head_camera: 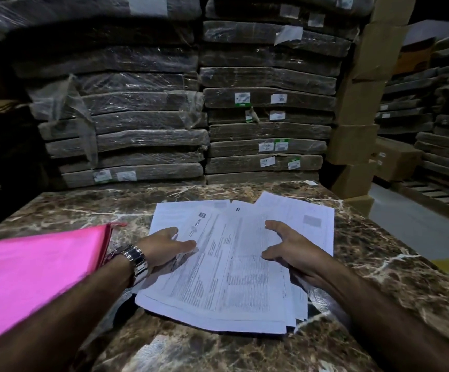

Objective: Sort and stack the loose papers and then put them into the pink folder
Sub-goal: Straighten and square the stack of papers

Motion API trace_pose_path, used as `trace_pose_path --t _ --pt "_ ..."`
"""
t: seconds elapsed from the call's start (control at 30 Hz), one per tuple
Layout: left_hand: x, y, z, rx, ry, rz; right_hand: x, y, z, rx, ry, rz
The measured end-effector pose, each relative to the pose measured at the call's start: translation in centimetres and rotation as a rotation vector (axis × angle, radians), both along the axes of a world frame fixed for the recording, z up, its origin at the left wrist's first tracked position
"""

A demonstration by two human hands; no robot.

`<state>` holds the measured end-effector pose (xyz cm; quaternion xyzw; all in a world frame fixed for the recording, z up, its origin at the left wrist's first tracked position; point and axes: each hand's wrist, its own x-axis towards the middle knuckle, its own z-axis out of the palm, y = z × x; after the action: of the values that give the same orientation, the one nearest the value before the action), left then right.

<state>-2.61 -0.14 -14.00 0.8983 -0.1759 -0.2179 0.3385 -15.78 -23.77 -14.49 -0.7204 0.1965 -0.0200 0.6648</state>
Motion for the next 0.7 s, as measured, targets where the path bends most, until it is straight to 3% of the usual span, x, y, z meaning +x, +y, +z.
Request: trace_pose_path --t 0.2,0.4,0.7 --pt "-0.3 -0.6 -0.4 -0.053 -0.025 -0.006 0.4 0.3 -0.1 -0.062 -0.051 0.074" --pt "-1.1 -0.8 -0.1 -0.16 -0.048 0.014 0.4 0.5 0.1 0.058 -0.054 0.069" --pt "-1.1 -1.0 -0.5 -0.251 -0.048 -0.006 -0.1 0.9 0.2 0.075 -0.048 0.033"
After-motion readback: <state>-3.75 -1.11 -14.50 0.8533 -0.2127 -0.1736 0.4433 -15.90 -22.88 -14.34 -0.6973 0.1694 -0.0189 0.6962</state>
